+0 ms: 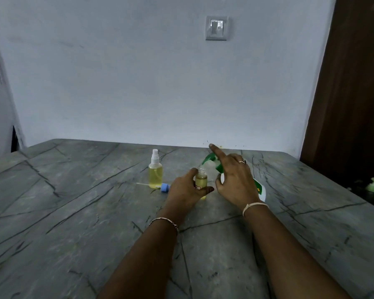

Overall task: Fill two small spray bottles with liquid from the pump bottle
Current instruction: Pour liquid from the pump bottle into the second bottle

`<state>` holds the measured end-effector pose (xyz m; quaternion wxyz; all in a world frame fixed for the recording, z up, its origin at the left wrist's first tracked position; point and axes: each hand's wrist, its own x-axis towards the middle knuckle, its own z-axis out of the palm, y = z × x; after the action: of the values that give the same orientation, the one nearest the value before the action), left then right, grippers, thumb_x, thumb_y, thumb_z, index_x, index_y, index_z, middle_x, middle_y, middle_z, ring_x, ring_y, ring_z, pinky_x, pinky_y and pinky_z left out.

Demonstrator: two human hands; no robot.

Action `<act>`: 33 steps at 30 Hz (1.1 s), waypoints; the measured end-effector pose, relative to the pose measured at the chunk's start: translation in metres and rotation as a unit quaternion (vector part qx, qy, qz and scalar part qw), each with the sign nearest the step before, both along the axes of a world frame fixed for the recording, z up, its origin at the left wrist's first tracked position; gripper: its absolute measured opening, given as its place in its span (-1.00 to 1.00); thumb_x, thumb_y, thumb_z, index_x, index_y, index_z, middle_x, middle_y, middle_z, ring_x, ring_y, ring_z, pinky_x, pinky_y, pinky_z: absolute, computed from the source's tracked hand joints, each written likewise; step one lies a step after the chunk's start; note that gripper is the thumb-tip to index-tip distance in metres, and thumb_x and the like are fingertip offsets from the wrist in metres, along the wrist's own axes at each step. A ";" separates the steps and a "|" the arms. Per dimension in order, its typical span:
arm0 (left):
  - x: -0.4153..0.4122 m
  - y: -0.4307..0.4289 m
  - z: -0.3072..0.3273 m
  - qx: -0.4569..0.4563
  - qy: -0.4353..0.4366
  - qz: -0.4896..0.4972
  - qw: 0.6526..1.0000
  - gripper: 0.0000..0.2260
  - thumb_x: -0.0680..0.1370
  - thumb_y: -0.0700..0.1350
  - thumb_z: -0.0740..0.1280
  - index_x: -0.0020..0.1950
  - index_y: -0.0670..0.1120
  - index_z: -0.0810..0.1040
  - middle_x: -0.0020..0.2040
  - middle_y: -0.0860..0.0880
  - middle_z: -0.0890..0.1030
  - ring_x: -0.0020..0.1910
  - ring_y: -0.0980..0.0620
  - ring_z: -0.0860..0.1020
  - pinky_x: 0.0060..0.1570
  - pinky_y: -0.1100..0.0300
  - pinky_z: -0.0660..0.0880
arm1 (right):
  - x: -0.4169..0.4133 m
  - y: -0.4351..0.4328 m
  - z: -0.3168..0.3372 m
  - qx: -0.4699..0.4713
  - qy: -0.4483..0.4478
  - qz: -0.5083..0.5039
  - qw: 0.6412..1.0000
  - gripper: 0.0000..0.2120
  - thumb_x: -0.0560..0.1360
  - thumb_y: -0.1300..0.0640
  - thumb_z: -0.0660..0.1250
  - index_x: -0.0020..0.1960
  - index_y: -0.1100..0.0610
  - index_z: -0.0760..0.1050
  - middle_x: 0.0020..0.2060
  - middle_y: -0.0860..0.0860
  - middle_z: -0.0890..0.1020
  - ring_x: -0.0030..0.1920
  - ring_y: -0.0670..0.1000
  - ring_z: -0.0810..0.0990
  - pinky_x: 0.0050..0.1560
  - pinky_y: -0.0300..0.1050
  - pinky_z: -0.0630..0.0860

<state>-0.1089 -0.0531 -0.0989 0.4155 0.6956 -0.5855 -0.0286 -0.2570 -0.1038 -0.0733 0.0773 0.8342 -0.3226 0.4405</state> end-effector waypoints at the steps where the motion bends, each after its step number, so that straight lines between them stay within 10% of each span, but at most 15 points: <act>1: 0.000 0.000 0.000 0.003 -0.004 0.001 1.000 -0.42 0.37 0.22 0.44 0.29 0.02 0.39 0.03 -0.04 0.63 -0.03 0.00 0.57 -0.12 0.20 0.44 | -0.001 -0.001 0.001 -0.010 -0.012 -0.022 1.000 -0.10 0.31 0.21 0.42 0.53 -0.13 0.09 0.02 0.02 0.60 0.16 0.11 0.48 0.07 0.10 0.47; 12: 0.001 0.002 -0.001 0.006 -0.017 -0.001 1.000 -0.37 0.39 0.27 0.40 0.36 0.05 0.34 0.06 -0.03 0.62 -0.02 0.02 0.56 -0.02 0.13 0.52 | 0.001 -0.014 -0.006 0.052 -0.210 0.036 0.976 -0.24 0.44 0.16 0.45 0.48 -0.22 0.16 0.14 -0.09 0.57 0.10 -0.16 0.43 0.11 -0.21 0.39; 29: -0.001 0.005 -0.001 0.017 -0.009 -0.014 1.000 -0.38 0.41 0.26 0.39 0.36 0.06 0.31 0.06 -0.05 0.62 0.02 -0.02 0.57 0.06 0.03 0.54 | 0.002 -0.029 -0.006 0.143 -0.396 0.089 0.903 -0.38 0.43 0.23 0.47 0.38 -0.07 0.29 0.02 -0.02 0.60 -0.03 -0.08 0.58 -0.10 -0.45 0.43; 33: 0.001 0.005 -0.002 0.012 -0.003 -0.016 1.000 -0.40 0.40 0.24 0.41 0.34 0.05 0.31 0.04 -0.03 0.62 0.01 -0.01 0.56 0.04 0.05 0.54 | 0.002 -0.030 -0.006 0.143 -0.399 0.081 0.902 -0.44 0.41 0.26 0.46 0.35 0.04 0.37 0.04 -0.07 0.56 0.01 -0.06 0.55 0.03 -0.23 0.49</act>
<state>-0.1084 -0.0481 -0.1012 0.4050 0.6910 -0.5974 -0.0397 -0.2545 -0.1334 -0.0789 -0.2135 0.6140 -0.3176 0.6903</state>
